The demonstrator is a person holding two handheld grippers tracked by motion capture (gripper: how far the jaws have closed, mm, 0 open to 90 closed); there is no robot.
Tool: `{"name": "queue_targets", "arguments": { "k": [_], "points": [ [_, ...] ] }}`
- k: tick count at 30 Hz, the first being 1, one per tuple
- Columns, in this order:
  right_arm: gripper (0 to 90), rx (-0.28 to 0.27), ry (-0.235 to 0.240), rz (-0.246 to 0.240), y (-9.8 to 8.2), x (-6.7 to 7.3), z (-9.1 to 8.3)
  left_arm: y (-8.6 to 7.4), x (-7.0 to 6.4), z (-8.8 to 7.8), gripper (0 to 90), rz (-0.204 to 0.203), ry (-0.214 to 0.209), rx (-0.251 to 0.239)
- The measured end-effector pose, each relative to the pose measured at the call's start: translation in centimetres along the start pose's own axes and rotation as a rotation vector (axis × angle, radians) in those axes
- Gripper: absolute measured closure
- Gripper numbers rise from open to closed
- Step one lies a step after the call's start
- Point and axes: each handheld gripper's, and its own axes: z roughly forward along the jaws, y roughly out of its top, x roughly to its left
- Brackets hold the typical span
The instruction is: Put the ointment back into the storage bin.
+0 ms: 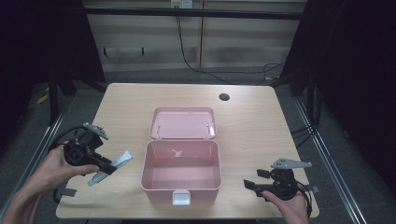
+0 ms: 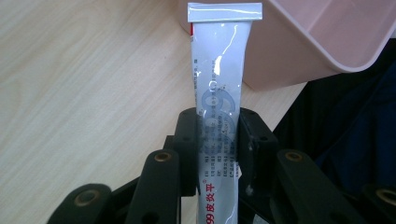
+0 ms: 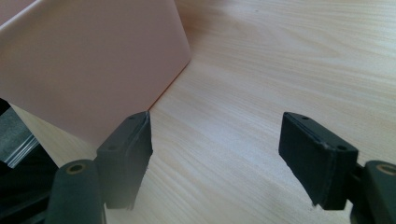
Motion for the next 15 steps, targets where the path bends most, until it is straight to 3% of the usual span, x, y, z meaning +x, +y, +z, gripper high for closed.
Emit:
{"name": "queue_targets", "arguments": {
  "k": [6, 15],
  "points": [
    [23.0, -0.004, -0.007, -0.003, 0.0, 0.0, 0.0, 0.3, -0.6, -1.1, 71.1, 0.015, -0.007, -0.039],
    [19.6, -0.010, -0.003, -0.008, 0.1, 0.1, -0.1, 2.2, -2.0, -2.2, 71.1, 0.068, -0.022, -0.049]
  ]
}}
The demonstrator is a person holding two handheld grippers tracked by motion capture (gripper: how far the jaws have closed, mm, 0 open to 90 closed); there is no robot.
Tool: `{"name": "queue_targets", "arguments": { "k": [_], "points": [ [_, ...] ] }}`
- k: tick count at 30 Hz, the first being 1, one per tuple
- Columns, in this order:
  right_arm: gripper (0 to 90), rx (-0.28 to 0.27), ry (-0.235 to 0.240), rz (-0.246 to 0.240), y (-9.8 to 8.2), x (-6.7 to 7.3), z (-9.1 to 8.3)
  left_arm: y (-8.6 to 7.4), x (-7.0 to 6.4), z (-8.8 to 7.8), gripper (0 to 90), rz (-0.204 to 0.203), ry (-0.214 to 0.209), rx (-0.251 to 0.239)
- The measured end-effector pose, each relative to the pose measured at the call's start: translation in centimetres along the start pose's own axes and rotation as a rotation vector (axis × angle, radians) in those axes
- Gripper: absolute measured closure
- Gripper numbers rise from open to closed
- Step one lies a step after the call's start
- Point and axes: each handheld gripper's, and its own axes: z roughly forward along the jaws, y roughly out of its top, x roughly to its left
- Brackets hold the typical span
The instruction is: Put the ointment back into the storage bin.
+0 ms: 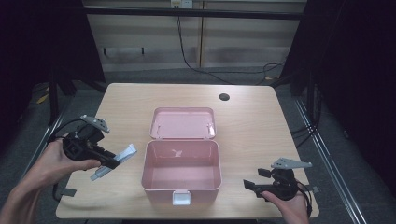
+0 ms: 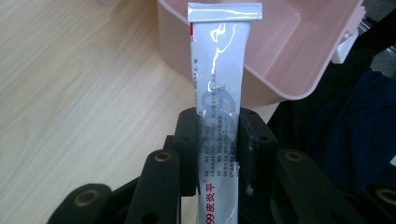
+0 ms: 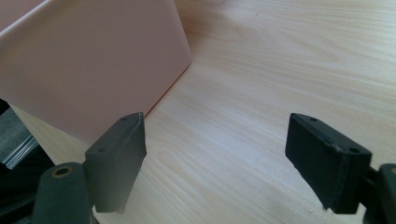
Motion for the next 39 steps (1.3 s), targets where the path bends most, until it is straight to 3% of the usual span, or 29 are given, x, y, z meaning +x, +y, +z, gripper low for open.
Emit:
{"name": "queue_targets", "arguments": {
  "k": [11, 23, 28, 32, 34, 35, 39],
  "points": [
    [13.8, -0.009, 0.003, -0.005, 0.0, -0.2, -0.2, 2.6, -1.6, -0.1, 71.1, 0.068, -0.010, 0.000],
    [13.8, -0.012, 0.003, 0.003, -0.1, -0.3, -0.3, 5.1, -2.6, 0.9, 71.0, 0.100, -0.031, 0.018],
    [13.8, -0.009, 0.009, -0.001, -0.1, -0.3, -0.3, 6.4, -3.4, 1.5, 71.0, 0.167, -0.053, 0.049],
    [13.8, -0.011, 0.008, 0.001, -0.1, -0.3, -0.3, 7.4, -4.3, 2.1, 71.0, 0.184, -0.070, 0.044],
    [13.8, -0.010, 0.009, 0.000, -0.1, -0.3, -0.3, 7.9, -4.6, 2.3, 71.1, 0.202, -0.071, 0.062],
    [13.8, -0.007, 0.010, 0.002, -0.1, -0.3, -0.3, 8.4, -5.0, 2.5, 71.0, 0.230, -0.075, 0.081],
    [13.8, -0.007, 0.011, 0.002, -0.1, -0.3, -0.3, 9.1, -5.6, 3.2, 71.0, 0.231, -0.083, 0.074]
  ]
}}
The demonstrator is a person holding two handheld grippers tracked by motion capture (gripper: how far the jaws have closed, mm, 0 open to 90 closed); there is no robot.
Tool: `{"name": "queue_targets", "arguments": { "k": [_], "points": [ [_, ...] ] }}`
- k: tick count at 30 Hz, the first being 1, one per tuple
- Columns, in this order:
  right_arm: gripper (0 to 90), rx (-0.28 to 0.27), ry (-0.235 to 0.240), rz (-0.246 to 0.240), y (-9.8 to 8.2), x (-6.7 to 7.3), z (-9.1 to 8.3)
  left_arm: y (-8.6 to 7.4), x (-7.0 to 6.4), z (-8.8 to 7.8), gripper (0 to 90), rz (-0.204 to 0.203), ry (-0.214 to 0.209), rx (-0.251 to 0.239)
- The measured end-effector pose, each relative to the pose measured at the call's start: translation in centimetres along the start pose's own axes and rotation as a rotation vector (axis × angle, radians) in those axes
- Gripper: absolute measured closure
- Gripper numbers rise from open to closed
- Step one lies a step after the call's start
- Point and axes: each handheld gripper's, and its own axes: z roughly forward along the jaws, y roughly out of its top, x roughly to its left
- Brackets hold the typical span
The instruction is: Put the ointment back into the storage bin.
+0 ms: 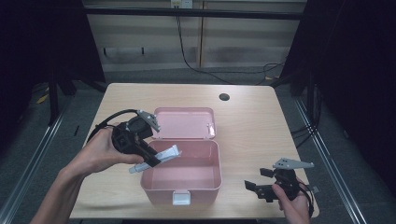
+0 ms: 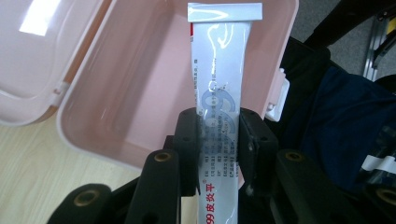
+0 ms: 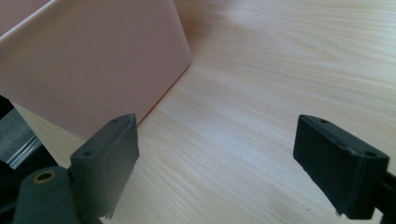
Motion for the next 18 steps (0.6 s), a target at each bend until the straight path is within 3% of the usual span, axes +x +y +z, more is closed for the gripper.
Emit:
{"name": "queue_targets", "arguments": {
  "k": [5, 6, 11, 15, 18],
  "points": [
    [13.8, 0.002, -0.001, -0.002, 0.0, 0.0, 0.0, 0.4, 0.2, 0.8, 71.1, 0.018, -0.013, 0.035],
    [13.8, 0.002, 0.000, 0.001, 0.0, 0.0, 0.0, 0.5, 0.1, 1.0, 71.1, 0.006, -0.016, 0.034],
    [13.8, 0.009, 0.002, 0.001, 0.0, 0.0, 0.1, 1.3, -0.2, 1.7, 71.1, 0.038, -0.021, 0.049],
    [13.8, 0.009, 0.001, 0.003, 0.0, 0.0, 0.1, 2.2, -0.9, 2.4, 71.1, 0.086, -0.028, 0.059],
    [13.8, 0.006, 0.005, -0.001, 0.0, 0.0, 0.0, 2.7, -1.3, 3.0, 71.1, 0.094, -0.035, 0.063]
  ]
}}
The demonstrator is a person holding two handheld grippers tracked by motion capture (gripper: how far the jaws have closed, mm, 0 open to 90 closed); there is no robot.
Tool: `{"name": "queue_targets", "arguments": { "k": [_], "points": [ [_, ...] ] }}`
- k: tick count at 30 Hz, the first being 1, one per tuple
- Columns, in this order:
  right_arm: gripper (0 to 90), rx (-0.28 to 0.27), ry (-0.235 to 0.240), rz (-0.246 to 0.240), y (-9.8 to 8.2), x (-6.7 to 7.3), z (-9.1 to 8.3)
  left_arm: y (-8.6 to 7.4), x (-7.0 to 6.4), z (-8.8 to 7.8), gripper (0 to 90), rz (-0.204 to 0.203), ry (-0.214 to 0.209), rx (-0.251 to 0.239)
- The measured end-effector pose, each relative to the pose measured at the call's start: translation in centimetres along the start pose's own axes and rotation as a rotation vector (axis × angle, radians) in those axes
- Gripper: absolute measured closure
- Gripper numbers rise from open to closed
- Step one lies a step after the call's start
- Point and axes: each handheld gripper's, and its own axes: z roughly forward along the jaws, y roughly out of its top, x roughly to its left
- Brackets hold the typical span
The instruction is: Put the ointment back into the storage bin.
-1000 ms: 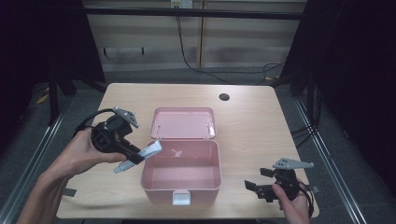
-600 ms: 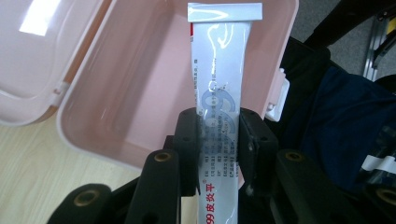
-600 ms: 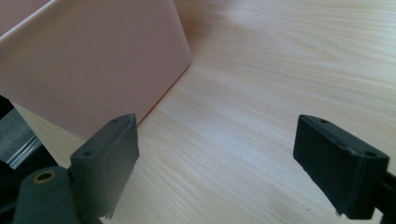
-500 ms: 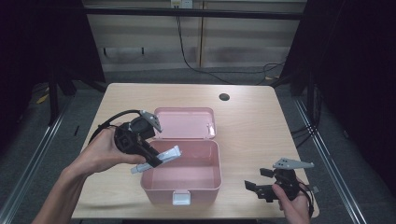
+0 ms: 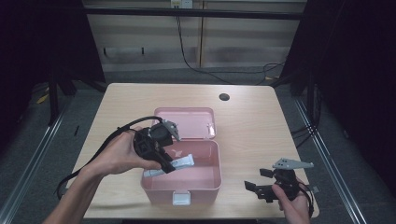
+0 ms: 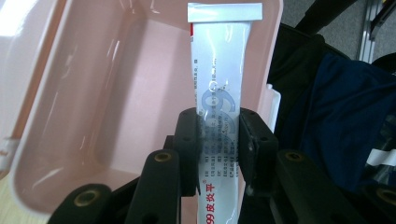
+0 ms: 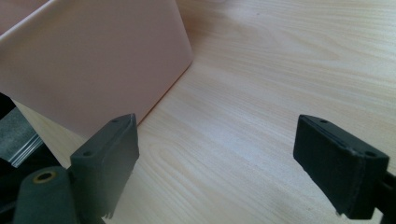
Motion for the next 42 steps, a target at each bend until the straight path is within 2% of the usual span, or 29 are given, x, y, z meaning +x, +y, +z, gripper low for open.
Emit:
{"name": "queue_targets", "arguments": {
  "k": [6, 7, 8, 9, 13, 18, 22, 25, 26, 28, 32, 35, 38, 42],
  "points": [
    [13.8, 0.001, 0.000, 0.000, 0.0, 0.0, 0.0, 0.6, 0.5, 1.5, 71.1, -0.001, -0.010, 0.026],
    [13.8, 0.000, 0.000, -0.001, 0.0, 0.0, 0.0, 0.8, 0.6, 1.7, 71.1, 0.009, -0.005, 0.033],
    [13.8, 0.000, 0.002, 0.002, 0.0, 0.0, 0.0, 0.9, 0.6, 2.1, 71.1, -0.003, 0.019, 0.009],
    [13.8, 0.000, 0.002, 0.002, 0.0, 0.0, 0.0, 0.9, 0.6, 2.1, 71.1, -0.003, 0.019, 0.009],
    [13.8, 0.002, 0.002, 0.003, 0.0, 0.0, 0.0, 1.1, 0.7, 3.0, 71.1, 0.009, 0.025, 0.044],
    [13.8, 0.006, 0.005, 0.003, 0.0, 0.1, 0.1, 1.2, 1.0, 4.6, 71.1, 0.022, -0.007, 0.083],
    [13.8, 0.007, 0.004, 0.003, 0.0, 0.1, 0.1, 1.3, 1.2, 5.3, 71.1, 0.014, -0.012, 0.075],
    [13.8, 0.007, 0.004, 0.004, 0.0, 0.1, 0.1, 1.4, 1.4, 5.9, 71.1, 0.033, -0.036, 0.078],
    [13.8, 0.007, 0.004, 0.003, 0.0, 0.1, 0.1, 1.4, 1.4, 6.1, 71.1, 0.040, -0.030, 0.091],
    [13.8, 0.010, 0.008, -0.002, 0.0, 0.0, 0.1, 1.5, 1.5, 6.9, 71.1, 0.045, -0.044, 0.108],
    [13.8, 0.011, 0.010, -0.005, 0.0, 0.1, 0.2, 1.6, 1.4, 7.6, 71.1, 0.047, -0.054, 0.117],
    [13.8, 0.010, 0.006, -0.005, 0.0, 0.1, 0.2, 1.8, 1.4, 8.2, 71.1, 0.039, -0.039, 0.135],
    [13.8, 0.012, 0.005, -0.002, 0.0, 0.1, 0.2, 2.0, 1.5, 9.0, 71.1, 0.056, -0.056, 0.153],
    [13.8, 0.012, 0.007, -0.002, 0.0, 0.1, 0.2, 2.1, 1.6, 9.6, 71.0, 0.056, -0.076, 0.160]
  ]
}}
